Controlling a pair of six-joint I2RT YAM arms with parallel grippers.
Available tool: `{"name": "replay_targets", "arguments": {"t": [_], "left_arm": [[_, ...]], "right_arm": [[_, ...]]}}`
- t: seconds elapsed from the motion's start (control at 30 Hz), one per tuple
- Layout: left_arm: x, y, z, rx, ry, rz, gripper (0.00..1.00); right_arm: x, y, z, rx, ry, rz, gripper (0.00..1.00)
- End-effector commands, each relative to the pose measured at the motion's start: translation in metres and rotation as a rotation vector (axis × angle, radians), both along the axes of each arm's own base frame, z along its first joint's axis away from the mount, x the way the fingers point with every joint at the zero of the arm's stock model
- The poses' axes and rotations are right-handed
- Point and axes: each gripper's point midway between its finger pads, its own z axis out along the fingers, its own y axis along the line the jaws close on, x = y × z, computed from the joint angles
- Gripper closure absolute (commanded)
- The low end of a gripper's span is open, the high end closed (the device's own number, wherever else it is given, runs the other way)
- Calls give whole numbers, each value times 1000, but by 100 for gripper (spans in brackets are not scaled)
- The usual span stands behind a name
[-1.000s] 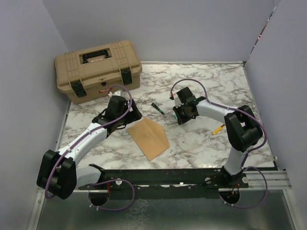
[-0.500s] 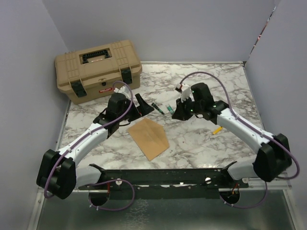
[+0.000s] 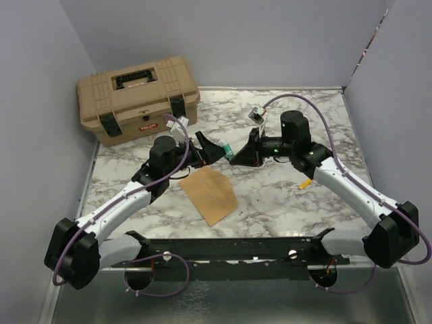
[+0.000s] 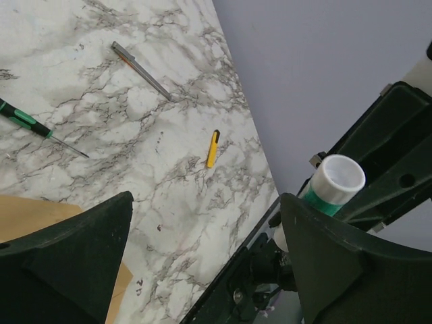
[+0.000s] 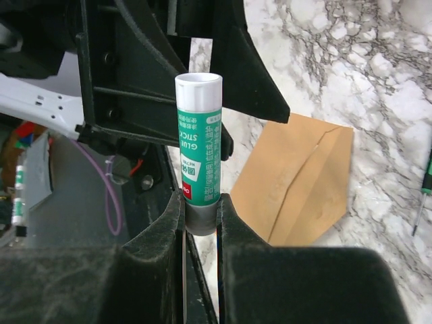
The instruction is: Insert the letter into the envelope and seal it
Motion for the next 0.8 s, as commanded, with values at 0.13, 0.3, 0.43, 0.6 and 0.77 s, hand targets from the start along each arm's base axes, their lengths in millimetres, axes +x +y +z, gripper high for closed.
{"name": "replay_targets", "arguments": {"t": [0.13,0.3,0.43,0.6,0.77], "left_arm": [[-11,9,49,-142,-135,58,23],[-10,6,45,-140,-117,45,12],[-7,-2,42,-129,-104,21,11],[2,-6,20,-82,-37,32,21],[2,-15,30,-104,-23,-10,46]], "right_arm": [[22,11,-13,31,181,-147,95],[10,23,-18,25,227,-21,96],[-1,25,-10,40,193,42,96],[-13,26,3,86,170,112,95],[-13,26,-3,67,176,124,95]]}}
